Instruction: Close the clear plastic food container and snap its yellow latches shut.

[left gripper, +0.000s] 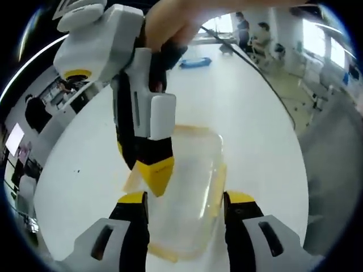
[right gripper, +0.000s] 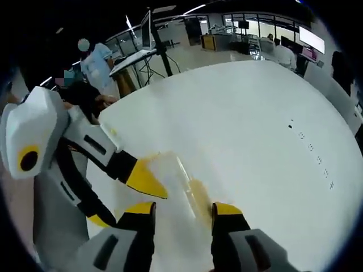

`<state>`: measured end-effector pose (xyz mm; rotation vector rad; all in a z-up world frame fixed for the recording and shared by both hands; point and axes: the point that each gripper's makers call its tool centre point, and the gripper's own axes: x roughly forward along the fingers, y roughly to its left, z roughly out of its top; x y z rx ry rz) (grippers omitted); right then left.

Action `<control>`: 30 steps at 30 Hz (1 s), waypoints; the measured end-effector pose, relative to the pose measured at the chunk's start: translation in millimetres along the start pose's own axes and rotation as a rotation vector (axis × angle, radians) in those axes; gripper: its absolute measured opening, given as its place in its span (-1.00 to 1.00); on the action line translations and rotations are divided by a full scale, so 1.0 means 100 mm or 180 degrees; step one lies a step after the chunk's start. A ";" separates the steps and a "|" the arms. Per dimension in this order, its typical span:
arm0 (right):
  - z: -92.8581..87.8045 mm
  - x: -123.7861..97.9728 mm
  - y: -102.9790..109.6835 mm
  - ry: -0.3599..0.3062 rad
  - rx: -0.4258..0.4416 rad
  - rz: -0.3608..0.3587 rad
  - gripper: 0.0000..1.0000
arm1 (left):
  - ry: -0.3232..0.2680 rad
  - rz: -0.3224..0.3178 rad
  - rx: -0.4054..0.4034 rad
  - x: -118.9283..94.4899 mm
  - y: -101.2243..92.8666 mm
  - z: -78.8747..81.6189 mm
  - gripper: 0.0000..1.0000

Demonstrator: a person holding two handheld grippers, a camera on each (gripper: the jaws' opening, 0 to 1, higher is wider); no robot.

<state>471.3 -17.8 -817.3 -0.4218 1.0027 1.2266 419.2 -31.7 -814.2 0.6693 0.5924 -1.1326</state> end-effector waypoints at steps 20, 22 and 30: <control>-0.04 0.05 0.00 0.0816 -0.0093 0.0278 -0.35 | 0.0057 -0.0034 -0.0032 0.04 -0.01 0.00 -0.01; -0.04 0.04 0.00 0.0858 -0.0077 0.0303 -0.36 | 0.0074 -0.0018 0.0004 0.05 -0.01 0.01 0.00; -0.05 0.06 0.00 0.0923 -0.0127 0.0439 -0.38 | 0.0046 -0.0027 -0.0041 0.04 0.00 0.00 -0.01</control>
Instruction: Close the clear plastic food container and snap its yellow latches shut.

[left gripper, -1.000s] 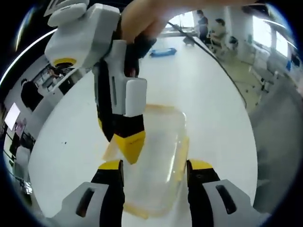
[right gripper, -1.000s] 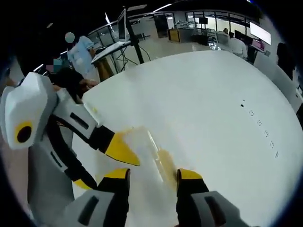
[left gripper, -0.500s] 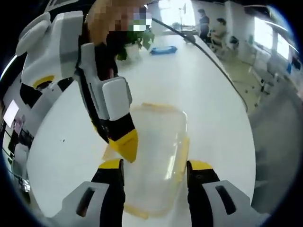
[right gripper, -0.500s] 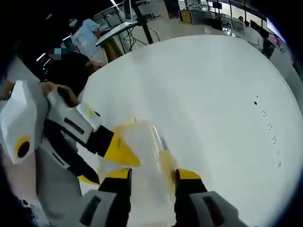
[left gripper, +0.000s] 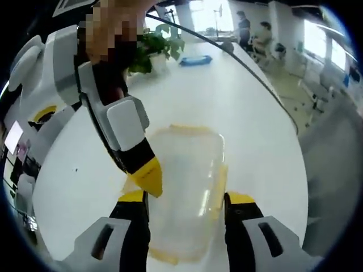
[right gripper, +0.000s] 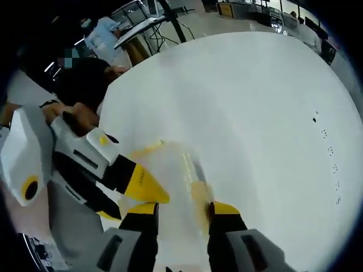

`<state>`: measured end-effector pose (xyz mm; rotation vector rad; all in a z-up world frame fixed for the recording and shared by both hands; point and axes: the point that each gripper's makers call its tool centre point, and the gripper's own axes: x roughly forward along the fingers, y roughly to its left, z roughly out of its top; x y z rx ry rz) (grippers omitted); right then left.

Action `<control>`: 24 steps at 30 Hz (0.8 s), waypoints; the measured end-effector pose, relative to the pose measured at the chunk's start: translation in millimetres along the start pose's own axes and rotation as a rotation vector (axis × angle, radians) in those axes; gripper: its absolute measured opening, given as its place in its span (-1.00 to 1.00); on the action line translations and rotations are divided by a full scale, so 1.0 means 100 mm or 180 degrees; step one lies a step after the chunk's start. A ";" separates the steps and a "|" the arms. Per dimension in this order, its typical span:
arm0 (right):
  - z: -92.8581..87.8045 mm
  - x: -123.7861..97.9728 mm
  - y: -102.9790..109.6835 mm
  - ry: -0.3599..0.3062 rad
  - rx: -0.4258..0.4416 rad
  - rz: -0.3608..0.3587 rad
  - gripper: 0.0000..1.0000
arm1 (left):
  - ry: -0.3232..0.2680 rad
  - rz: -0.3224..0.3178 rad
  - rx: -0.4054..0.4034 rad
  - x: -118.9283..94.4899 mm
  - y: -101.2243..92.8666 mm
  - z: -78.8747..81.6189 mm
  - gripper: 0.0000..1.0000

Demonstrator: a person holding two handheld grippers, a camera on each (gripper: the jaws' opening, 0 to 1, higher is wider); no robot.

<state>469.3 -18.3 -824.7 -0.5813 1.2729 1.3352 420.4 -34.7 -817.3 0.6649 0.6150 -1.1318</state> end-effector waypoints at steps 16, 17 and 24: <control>-0.01 0.04 0.02 0.0191 -0.0087 0.0302 -0.40 | -0.0063 -0.0004 -0.0021 -0.01 0.00 -0.01 -0.01; 0.00 0.04 0.02 0.0200 -0.0100 0.0317 -0.40 | -0.0061 -0.0004 -0.0021 -0.01 0.00 -0.01 -0.01; 0.04 0.02 0.04 0.0190 -0.0185 0.0532 -0.43 | -0.0088 -0.0013 -0.0027 0.00 0.00 -0.02 -0.01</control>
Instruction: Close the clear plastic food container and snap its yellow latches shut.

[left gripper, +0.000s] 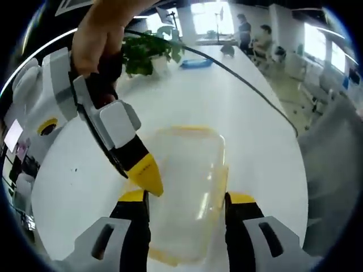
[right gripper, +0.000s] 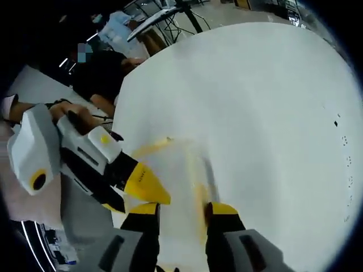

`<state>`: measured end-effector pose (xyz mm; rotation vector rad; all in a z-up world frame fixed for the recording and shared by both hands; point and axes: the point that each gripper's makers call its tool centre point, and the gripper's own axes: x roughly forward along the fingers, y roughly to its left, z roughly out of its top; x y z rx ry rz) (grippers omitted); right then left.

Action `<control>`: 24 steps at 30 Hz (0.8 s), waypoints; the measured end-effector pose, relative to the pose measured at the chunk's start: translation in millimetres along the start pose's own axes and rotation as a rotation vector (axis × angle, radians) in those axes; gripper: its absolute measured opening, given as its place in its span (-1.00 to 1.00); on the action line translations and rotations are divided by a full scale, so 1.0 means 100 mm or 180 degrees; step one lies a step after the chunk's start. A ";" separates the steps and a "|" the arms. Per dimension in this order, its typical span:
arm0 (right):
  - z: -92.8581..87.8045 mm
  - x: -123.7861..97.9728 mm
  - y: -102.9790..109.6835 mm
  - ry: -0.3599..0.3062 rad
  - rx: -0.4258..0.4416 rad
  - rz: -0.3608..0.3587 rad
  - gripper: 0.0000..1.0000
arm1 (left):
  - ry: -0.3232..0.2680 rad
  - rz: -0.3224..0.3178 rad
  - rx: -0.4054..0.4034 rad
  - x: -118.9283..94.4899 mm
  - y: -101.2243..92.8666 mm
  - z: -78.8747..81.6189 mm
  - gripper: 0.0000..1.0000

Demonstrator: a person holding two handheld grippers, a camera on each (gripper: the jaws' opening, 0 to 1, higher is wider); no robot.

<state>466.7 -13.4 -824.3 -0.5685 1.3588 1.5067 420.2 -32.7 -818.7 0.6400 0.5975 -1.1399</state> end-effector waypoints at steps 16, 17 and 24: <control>-0.06 0.02 0.02 -0.0171 -0.0011 -0.0126 -0.40 | -0.0020 0.0308 0.0181 0.07 0.01 -0.06 -0.07; -0.06 0.02 0.02 -0.0171 -0.0014 -0.0129 -0.40 | -0.0022 0.0311 0.0176 0.07 0.01 -0.05 -0.07; -0.03 0.01 0.04 -0.0022 -0.0263 -0.0367 -0.41 | -0.0030 0.0317 0.0161 0.06 0.02 -0.03 -0.05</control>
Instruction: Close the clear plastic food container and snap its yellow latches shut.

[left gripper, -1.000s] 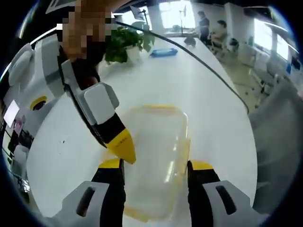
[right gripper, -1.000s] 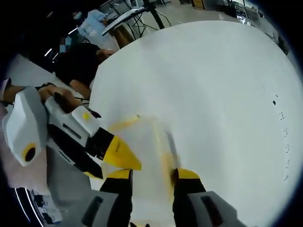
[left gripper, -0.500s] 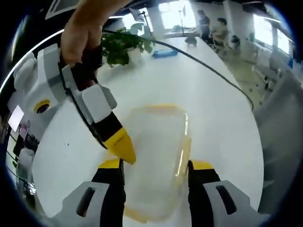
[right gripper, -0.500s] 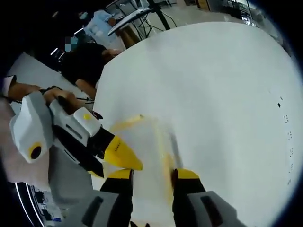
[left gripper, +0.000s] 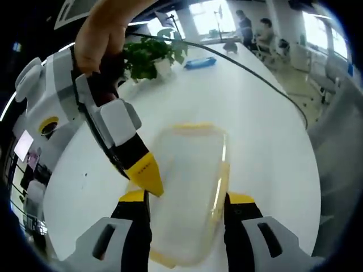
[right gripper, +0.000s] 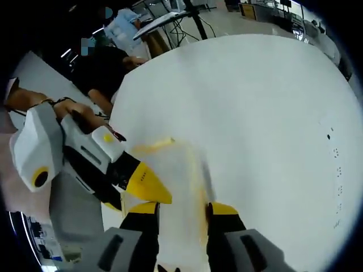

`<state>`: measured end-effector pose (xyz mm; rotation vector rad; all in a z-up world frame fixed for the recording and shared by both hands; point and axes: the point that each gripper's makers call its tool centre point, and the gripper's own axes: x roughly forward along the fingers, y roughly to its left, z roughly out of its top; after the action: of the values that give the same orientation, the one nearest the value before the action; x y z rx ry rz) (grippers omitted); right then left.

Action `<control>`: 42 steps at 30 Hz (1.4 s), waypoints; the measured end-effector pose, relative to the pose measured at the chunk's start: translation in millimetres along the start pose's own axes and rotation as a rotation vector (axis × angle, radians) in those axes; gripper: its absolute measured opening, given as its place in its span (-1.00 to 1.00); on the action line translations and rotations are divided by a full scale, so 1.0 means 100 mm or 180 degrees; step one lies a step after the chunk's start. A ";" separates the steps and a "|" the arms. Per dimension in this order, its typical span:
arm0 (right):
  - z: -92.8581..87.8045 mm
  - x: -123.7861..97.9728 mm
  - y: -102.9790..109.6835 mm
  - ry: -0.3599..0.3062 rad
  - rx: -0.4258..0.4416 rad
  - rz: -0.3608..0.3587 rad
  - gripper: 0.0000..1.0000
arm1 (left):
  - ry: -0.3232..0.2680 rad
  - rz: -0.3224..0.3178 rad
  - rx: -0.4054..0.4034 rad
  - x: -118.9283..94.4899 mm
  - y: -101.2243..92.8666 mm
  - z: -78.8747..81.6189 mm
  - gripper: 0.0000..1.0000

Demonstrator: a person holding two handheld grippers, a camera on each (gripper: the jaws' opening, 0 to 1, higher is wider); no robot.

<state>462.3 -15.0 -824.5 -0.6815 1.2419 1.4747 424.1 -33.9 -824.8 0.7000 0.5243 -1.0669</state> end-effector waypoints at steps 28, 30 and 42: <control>-0.02 -0.12 -0.10 -0.0776 0.0284 -0.0774 -0.13 | -0.0058 -0.0142 -0.0159 -0.11 -0.03 0.07 0.14; -0.01 -0.12 -0.10 -0.0775 0.0278 -0.0792 -0.12 | -0.0067 -0.0099 -0.0231 -0.12 -0.02 0.07 0.15; -0.07 -0.18 -0.07 -0.1018 0.0379 -0.0969 0.02 | -0.0290 0.0050 -0.0684 -0.24 0.08 0.10 0.16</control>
<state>473.1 -28.4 -813.3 -0.5055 0.9257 1.1927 421.9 -24.5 -799.2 0.4638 0.5446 -1.0055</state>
